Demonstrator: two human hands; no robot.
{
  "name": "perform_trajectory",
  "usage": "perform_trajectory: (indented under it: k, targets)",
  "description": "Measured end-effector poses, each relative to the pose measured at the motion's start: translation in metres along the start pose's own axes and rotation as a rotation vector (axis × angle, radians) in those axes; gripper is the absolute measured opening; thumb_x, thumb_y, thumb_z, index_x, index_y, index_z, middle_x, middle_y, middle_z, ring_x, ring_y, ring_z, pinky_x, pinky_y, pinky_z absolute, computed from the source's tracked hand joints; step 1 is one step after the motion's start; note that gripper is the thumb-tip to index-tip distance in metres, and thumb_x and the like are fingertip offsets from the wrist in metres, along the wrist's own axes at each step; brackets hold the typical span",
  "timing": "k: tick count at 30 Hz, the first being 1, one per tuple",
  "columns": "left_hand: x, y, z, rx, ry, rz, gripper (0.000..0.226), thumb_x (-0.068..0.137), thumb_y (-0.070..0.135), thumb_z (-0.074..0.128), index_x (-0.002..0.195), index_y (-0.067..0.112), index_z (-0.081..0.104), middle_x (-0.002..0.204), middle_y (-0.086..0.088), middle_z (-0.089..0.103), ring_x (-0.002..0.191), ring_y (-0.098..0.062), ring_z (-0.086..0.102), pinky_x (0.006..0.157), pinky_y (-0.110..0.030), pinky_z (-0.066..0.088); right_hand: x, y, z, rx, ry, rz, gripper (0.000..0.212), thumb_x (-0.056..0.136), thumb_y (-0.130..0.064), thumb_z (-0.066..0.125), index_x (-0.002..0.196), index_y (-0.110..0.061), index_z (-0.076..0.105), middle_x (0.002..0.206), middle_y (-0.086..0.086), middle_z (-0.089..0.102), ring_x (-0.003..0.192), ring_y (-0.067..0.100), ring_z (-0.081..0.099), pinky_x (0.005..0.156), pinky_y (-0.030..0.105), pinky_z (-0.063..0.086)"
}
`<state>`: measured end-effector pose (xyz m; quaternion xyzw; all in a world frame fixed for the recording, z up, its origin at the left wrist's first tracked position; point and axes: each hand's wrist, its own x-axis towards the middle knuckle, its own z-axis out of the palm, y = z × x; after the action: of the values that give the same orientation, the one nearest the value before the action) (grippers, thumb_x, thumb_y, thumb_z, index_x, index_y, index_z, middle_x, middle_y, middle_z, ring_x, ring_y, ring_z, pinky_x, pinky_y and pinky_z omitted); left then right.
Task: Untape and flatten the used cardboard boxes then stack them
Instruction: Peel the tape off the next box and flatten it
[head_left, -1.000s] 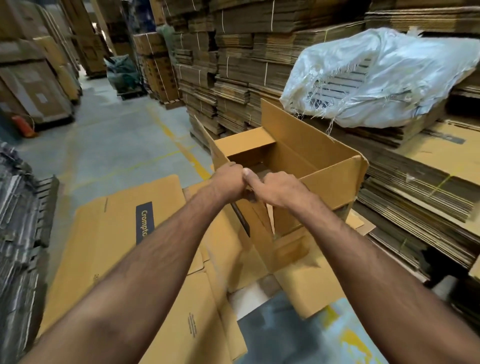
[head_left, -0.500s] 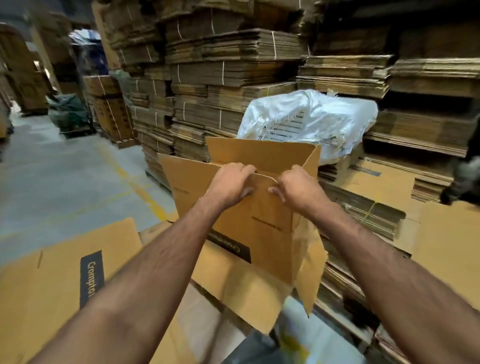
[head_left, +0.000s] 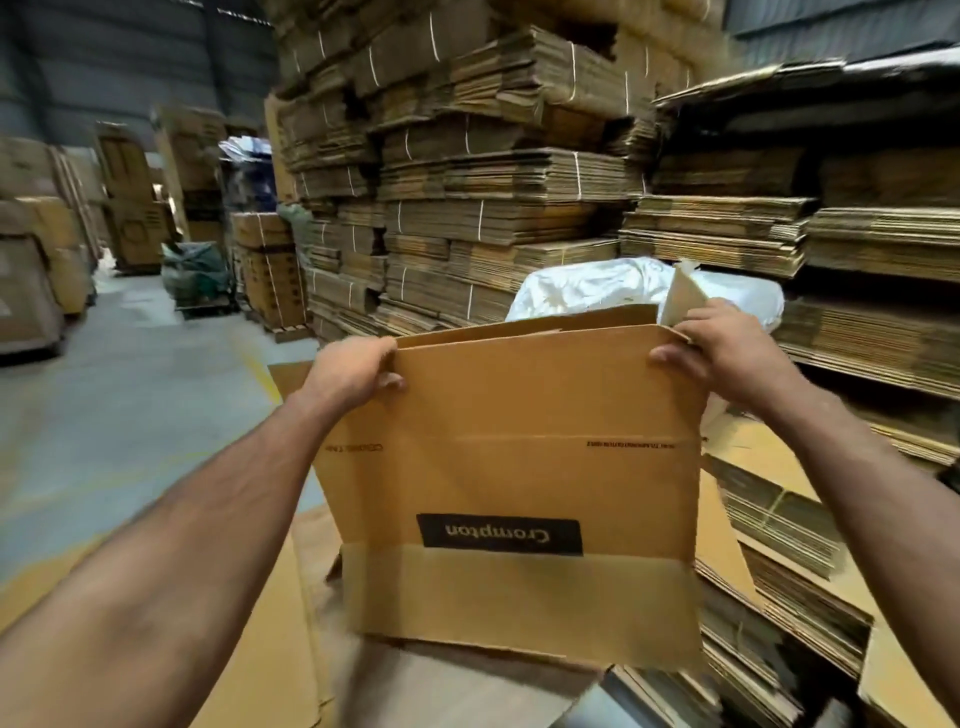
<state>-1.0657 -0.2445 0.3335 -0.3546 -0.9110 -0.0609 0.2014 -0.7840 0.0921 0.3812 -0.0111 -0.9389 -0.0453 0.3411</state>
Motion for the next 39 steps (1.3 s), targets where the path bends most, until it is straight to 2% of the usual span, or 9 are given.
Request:
perform_trajectory:
  k: [7, 10, 16, 20, 22, 25, 27, 33, 39]
  targets:
    - [-0.013, 0.016, -0.043, 0.153, 0.037, 0.01, 0.04, 0.079, 0.062, 0.065, 0.09, 0.025, 0.053, 0.099, 0.003, 0.067, 0.09, -0.018, 0.062, 0.072, -0.032, 0.053, 0.013, 0.038, 0.038, 0.055, -0.221, 0.181, 0.038, 0.088, -0.037, 0.071, 0.06, -0.019, 0.052, 0.062, -0.002, 0.053, 0.062, 0.02, 0.049, 0.054, 0.029, 0.031]
    - [-0.028, 0.041, -0.025, 0.153, 0.036, -0.062, 0.045, 0.079, 0.062, 0.066, 0.097, 0.021, 0.057, 0.102, 0.0, 0.067, 0.098, -0.021, 0.064, 0.071, -0.032, 0.05, 0.018, 0.031, 0.063, -0.007, -0.329, 0.325, 0.027, 0.09, -0.031, 0.07, 0.092, -0.004, 0.069, 0.087, 0.011, 0.067, 0.083, 0.029, 0.059, 0.067, 0.033, 0.043]
    - [-0.043, 0.109, 0.025, 0.151, 0.099, -0.152, 0.031, 0.086, 0.049, 0.066, 0.098, 0.02, 0.063, 0.103, -0.004, 0.07, 0.097, -0.026, 0.065, 0.077, -0.036, 0.052, 0.041, -0.061, 0.116, 0.003, -0.445, 0.197, 0.047, 0.087, -0.034, 0.072, 0.128, -0.019, 0.057, 0.126, 0.009, 0.058, 0.117, 0.029, 0.053, 0.095, 0.04, 0.048]
    - [-0.04, 0.164, 0.038, 0.003, -0.09, -0.259, 0.018, 0.096, 0.026, 0.057, 0.106, 0.016, 0.068, 0.109, -0.005, 0.07, 0.103, -0.026, 0.066, 0.079, -0.035, 0.052, 0.043, -0.129, 0.143, 0.163, -0.511, -0.004, 0.034, 0.087, -0.021, 0.066, 0.12, -0.012, 0.064, 0.115, 0.015, 0.064, 0.109, 0.035, 0.058, 0.088, 0.037, 0.044]
    - [-0.035, 0.164, 0.031, -0.202, -0.399, -0.279, 0.022, 0.098, 0.02, 0.052, 0.108, 0.01, 0.069, 0.103, -0.007, 0.069, 0.098, -0.026, 0.066, 0.076, -0.033, 0.051, 0.031, -0.133, 0.152, 0.132, -0.649, -0.013, 0.021, 0.087, -0.019, 0.066, 0.104, -0.008, 0.069, 0.108, 0.015, 0.07, 0.103, 0.034, 0.063, 0.079, 0.032, 0.044]
    - [-0.043, 0.136, 0.025, -0.779, -0.837, -0.285, 0.028, 0.103, 0.024, 0.046, 0.095, 0.006, 0.066, 0.088, -0.01, 0.068, 0.077, -0.02, 0.066, 0.066, -0.027, 0.056, 0.0, -0.112, 0.163, 0.08, -0.908, 0.071, 0.044, 0.083, -0.046, 0.074, 0.106, -0.008, 0.069, 0.108, 0.011, 0.07, 0.103, 0.028, 0.064, 0.076, 0.027, 0.044]
    - [-0.055, 0.116, 0.039, -0.938, -0.847, -0.347, 0.028, 0.105, 0.019, 0.042, 0.094, 0.006, 0.064, 0.09, -0.011, 0.069, 0.075, -0.016, 0.067, 0.063, -0.023, 0.057, -0.016, -0.1, 0.162, 0.085, -0.927, 0.103, 0.059, 0.082, -0.056, 0.071, 0.117, -0.009, 0.067, 0.117, 0.01, 0.068, 0.11, 0.027, 0.062, 0.087, 0.029, 0.047]
    - [-0.086, 0.103, 0.121, -0.636, -0.607, -0.204, 0.025, 0.101, 0.02, 0.048, 0.118, 0.009, 0.063, 0.118, -0.005, 0.064, 0.103, -0.019, 0.059, 0.088, -0.029, 0.048, -0.041, -0.09, 0.162, 0.155, -0.875, 0.11, 0.07, 0.075, -0.076, 0.058, 0.107, -0.014, 0.069, 0.103, 0.002, 0.068, 0.104, 0.024, 0.059, 0.085, 0.031, 0.041]
    - [-0.098, 0.118, 0.171, -0.28, -0.795, -0.042, 0.046, 0.103, 0.036, 0.037, 0.145, 0.02, 0.044, 0.147, -0.007, 0.046, 0.133, -0.026, 0.043, 0.111, -0.037, 0.034, -0.054, -0.091, 0.163, 0.191, -0.825, 0.145, 0.047, 0.077, -0.069, 0.063, 0.102, -0.03, 0.066, 0.101, -0.004, 0.059, 0.106, 0.021, 0.046, 0.088, 0.037, 0.043]
